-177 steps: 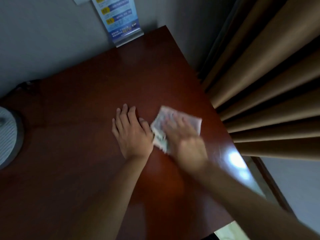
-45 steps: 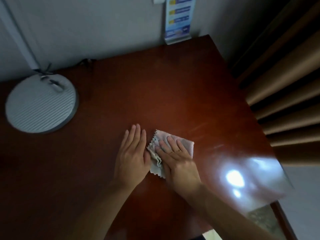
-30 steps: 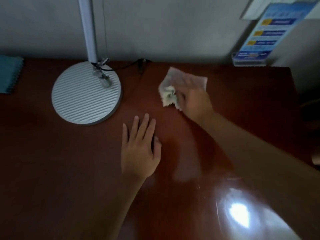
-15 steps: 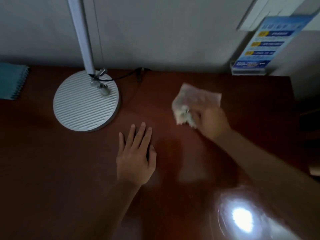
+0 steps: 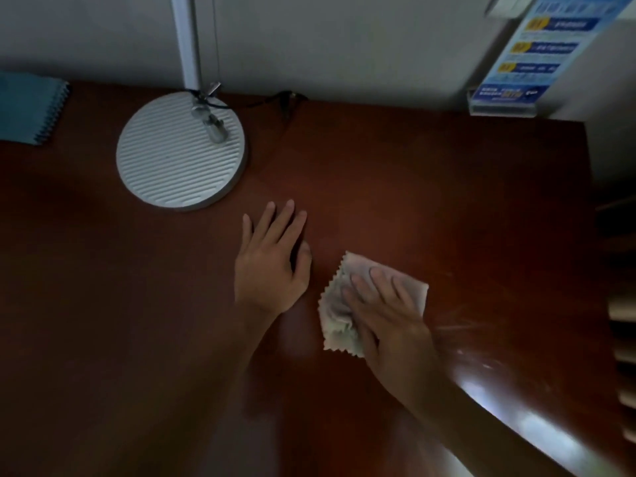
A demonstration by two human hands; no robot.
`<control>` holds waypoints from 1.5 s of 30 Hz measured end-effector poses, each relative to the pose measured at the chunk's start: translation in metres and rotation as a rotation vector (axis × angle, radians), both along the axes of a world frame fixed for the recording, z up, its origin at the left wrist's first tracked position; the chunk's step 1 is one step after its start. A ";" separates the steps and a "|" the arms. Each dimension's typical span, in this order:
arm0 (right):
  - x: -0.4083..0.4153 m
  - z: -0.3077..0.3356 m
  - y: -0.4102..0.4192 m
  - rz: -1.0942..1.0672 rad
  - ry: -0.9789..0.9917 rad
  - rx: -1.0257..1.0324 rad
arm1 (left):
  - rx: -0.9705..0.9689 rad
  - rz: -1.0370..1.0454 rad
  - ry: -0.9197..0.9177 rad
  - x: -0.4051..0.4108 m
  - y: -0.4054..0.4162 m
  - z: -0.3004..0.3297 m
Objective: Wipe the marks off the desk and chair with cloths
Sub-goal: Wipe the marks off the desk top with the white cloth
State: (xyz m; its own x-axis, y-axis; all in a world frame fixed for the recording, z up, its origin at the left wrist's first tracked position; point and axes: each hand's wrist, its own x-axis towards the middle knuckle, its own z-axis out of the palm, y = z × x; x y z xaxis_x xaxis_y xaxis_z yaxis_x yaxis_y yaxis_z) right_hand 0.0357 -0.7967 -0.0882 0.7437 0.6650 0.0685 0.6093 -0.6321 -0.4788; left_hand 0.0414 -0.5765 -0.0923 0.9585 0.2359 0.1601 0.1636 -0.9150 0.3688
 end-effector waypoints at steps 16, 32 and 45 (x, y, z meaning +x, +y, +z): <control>-0.118 0.005 0.074 -0.009 -0.001 -0.034 | 0.029 0.076 0.009 -0.168 0.031 0.003; -0.220 0.002 0.038 -0.301 -0.119 0.100 | -0.045 -0.179 -0.003 -0.227 -0.050 0.001; -0.189 -0.008 -0.201 -0.972 -0.142 0.103 | 0.080 -0.309 0.110 -0.180 -0.211 0.001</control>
State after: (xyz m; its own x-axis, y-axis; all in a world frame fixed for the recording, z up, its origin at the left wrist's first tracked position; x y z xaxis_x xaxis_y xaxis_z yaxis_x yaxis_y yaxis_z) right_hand -0.1529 -0.9976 -0.0963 0.9435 -0.2451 0.2230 -0.0967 -0.8474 -0.5221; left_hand -0.1386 -0.7877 -0.0909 0.9953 -0.0777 0.0580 -0.0912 -0.9530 0.2890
